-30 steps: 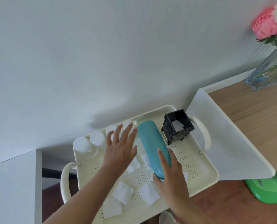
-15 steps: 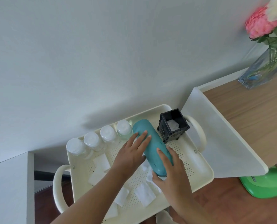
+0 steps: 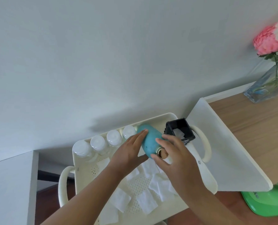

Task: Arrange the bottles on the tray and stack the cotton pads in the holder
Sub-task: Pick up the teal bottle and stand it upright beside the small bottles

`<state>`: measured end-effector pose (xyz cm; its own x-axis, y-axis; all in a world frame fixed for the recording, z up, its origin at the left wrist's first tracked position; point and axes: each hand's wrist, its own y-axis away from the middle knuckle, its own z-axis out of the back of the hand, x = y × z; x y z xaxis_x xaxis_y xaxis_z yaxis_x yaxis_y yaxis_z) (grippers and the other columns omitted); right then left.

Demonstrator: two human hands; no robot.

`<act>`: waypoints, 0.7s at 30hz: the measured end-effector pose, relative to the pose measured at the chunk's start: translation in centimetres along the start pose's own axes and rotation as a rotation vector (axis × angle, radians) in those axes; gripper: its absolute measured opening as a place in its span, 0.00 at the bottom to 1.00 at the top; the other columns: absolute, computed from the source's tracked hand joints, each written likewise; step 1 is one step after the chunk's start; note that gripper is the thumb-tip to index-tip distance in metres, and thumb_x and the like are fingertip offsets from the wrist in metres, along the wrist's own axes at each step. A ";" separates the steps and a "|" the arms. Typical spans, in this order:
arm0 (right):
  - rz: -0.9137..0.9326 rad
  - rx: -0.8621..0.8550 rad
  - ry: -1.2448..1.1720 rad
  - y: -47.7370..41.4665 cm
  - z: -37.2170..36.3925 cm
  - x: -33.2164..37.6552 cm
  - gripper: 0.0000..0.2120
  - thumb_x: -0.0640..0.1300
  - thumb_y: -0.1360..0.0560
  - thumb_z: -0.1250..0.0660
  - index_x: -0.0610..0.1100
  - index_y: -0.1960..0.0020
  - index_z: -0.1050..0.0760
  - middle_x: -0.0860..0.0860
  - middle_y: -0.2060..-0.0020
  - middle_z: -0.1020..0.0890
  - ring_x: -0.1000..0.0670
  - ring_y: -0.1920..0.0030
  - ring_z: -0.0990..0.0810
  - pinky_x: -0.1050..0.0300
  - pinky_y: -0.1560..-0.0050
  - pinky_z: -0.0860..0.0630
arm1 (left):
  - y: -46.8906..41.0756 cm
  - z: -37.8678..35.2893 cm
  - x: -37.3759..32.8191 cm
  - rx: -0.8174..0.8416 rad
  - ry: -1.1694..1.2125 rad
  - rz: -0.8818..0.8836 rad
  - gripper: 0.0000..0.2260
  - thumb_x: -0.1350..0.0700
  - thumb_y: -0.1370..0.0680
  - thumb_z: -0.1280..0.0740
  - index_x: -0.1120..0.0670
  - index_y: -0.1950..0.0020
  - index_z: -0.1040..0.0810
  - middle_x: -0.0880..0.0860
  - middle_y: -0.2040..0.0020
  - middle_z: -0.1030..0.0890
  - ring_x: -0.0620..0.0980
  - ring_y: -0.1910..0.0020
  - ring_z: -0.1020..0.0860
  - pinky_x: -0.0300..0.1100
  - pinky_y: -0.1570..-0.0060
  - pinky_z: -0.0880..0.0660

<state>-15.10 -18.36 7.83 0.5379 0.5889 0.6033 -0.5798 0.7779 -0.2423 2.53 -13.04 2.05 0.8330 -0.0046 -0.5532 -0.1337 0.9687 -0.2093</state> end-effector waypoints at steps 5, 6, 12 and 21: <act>-0.057 0.043 -0.120 -3.2 0.9 -0.1 0.22 0.54 0.30 0.28 0.48 0.39 0.23 0.57 0.41 0.21 0.59 0.41 0.25 0.77 0.44 0.33 | -1.5 0.8 0.0 -0.036 0.071 0.061 0.34 0.46 0.29 0.25 0.55 0.27 0.33 0.50 0.31 0.25 0.49 0.35 0.25 0.43 0.40 0.25; -0.070 0.056 -0.143 -3.9 1.1 -0.2 0.22 0.54 0.30 0.27 0.48 0.39 0.23 0.58 0.42 0.21 0.60 0.42 0.25 0.79 0.45 0.34 | -1.9 0.9 0.0 -0.029 0.078 0.079 0.35 0.45 0.29 0.25 0.54 0.27 0.33 0.50 0.31 0.25 0.48 0.35 0.25 0.43 0.40 0.25; -0.083 0.128 -0.127 -7.6 2.3 -0.7 0.22 0.53 0.28 0.28 0.51 0.35 0.25 0.57 0.44 0.19 0.55 0.47 0.21 0.60 0.45 0.25 | -4.0 1.8 0.1 0.016 0.110 0.196 0.34 0.45 0.29 0.27 0.50 0.26 0.35 0.49 0.32 0.24 0.50 0.38 0.25 0.44 0.41 0.26; -0.029 0.235 -0.148 -11.3 1.3 -0.7 0.22 0.51 0.24 0.33 0.54 0.31 0.31 0.56 0.40 0.21 0.52 0.42 0.23 0.56 0.44 0.26 | -5.7 3.2 1.1 0.062 0.199 0.294 0.31 0.49 0.29 0.26 0.48 0.29 0.34 0.48 0.37 0.21 0.47 0.40 0.22 0.47 0.41 0.23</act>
<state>-9.67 -27.82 11.13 0.4710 0.5148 0.7164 -0.7005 0.7119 -0.0510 5.93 -17.80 5.20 0.6418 0.2342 -0.7302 -0.3142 0.9489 0.0282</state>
